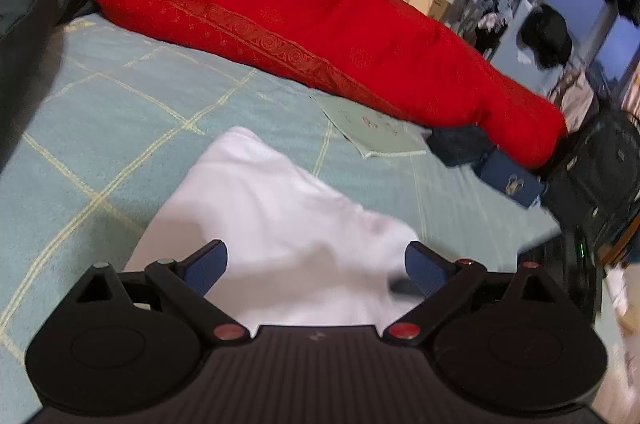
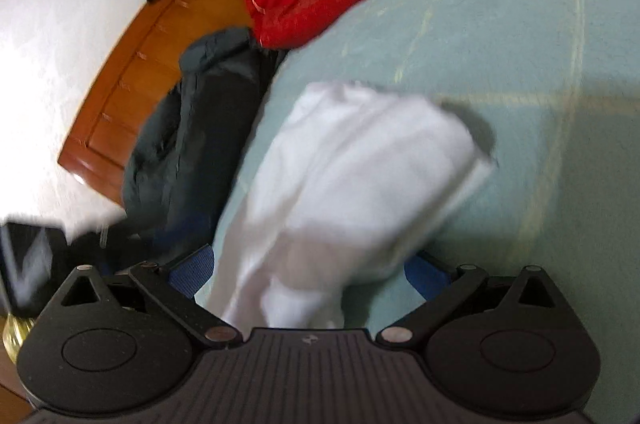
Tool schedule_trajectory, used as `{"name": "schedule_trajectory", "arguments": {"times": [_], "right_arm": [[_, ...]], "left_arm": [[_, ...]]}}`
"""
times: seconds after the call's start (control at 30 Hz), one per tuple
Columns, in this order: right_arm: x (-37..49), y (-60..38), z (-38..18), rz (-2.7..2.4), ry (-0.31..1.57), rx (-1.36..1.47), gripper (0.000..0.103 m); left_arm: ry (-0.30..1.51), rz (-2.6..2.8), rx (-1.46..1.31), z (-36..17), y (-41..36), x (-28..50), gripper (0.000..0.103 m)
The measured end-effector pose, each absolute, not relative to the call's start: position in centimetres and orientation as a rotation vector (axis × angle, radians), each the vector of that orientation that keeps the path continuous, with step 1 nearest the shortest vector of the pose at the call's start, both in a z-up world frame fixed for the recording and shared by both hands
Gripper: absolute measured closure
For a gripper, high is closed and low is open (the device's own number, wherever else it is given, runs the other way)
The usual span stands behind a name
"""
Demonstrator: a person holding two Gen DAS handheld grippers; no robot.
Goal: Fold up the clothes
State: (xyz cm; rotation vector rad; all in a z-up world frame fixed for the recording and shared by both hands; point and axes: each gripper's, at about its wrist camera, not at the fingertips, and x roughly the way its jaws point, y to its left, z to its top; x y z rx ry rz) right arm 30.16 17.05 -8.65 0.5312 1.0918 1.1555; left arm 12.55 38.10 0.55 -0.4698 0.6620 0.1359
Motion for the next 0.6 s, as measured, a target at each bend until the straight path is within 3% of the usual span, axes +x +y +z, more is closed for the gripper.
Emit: {"name": "schedule_trajectory", "arguments": {"times": [0.07,0.13,0.2,0.27,0.43,0.6], "right_arm": [[31.0,17.0,-8.7,1.143,1.073,0.564,0.001],[31.9,17.1,-8.5,1.124,1.051,0.551,0.014],[33.2,17.5,-8.5,1.096,1.049,0.508,0.049],[34.0,17.6,-8.2,1.089,1.039,0.468,0.064],[34.2,18.6,-7.2,1.114,0.970,0.297,0.065],[33.8,16.6,-6.2,1.062,0.941,0.141,0.044]], "left_arm": [[0.667,0.142,-0.421,0.4,37.4,12.2,0.008],[0.676,0.139,-0.386,0.4,36.8,11.7,0.008],[0.679,0.128,-0.368,0.5,36.4,11.2,0.008],[0.681,0.121,-0.356,0.6,36.1,10.9,0.008],[0.708,0.115,-0.354,-0.2,35.8,10.6,0.008],[0.755,0.144,-0.318,-1.2,35.4,10.2,0.008]]}}
